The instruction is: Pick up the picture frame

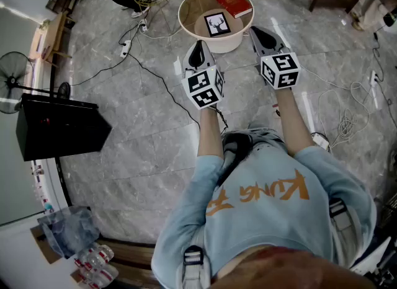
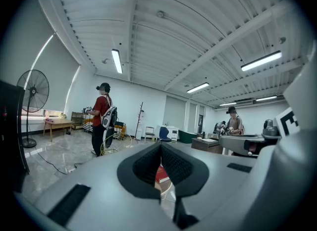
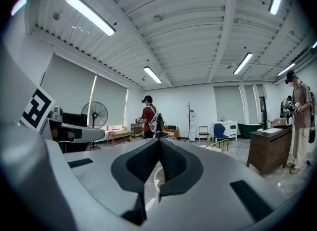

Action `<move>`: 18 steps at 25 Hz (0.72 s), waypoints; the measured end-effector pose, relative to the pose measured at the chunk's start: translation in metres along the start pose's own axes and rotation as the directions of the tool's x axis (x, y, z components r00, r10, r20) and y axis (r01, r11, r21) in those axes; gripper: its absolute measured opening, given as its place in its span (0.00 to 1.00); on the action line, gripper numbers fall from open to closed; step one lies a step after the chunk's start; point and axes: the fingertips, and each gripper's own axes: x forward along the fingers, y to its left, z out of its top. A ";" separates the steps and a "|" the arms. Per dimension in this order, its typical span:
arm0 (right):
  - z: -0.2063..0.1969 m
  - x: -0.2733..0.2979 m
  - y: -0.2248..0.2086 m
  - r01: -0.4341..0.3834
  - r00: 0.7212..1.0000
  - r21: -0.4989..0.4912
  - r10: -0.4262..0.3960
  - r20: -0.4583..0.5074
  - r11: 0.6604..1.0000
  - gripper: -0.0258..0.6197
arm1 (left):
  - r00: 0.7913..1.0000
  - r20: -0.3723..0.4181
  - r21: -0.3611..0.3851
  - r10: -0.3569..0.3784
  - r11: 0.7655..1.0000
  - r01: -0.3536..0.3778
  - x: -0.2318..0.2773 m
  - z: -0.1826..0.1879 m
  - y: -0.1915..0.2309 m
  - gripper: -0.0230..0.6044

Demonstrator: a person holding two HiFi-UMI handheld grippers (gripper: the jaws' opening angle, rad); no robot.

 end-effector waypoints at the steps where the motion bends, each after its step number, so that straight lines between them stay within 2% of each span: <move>1: -0.002 0.000 0.001 -0.001 1.000 -0.001 0.001 -0.001 1.000 0.04 | 1.000 -0.003 -0.007 -0.008 1.000 0.008 0.001 -0.001 0.000 0.07; 5: -0.006 0.004 0.002 -0.010 1.000 0.017 0.009 0.004 1.000 0.04 | 0.999 -0.011 -0.030 -0.031 0.999 0.030 0.004 -0.004 0.001 0.07; 9: -0.008 0.004 -0.005 0.022 1.000 0.054 -0.023 0.018 0.998 0.04 | 0.999 -0.024 -0.036 -0.030 0.999 0.030 0.006 -0.010 0.004 0.07; 18: -0.013 0.005 -0.011 0.035 0.999 0.053 -0.035 -0.012 0.998 0.04 | 0.998 -0.019 -0.103 -0.054 0.993 0.052 0.006 -0.010 0.006 0.07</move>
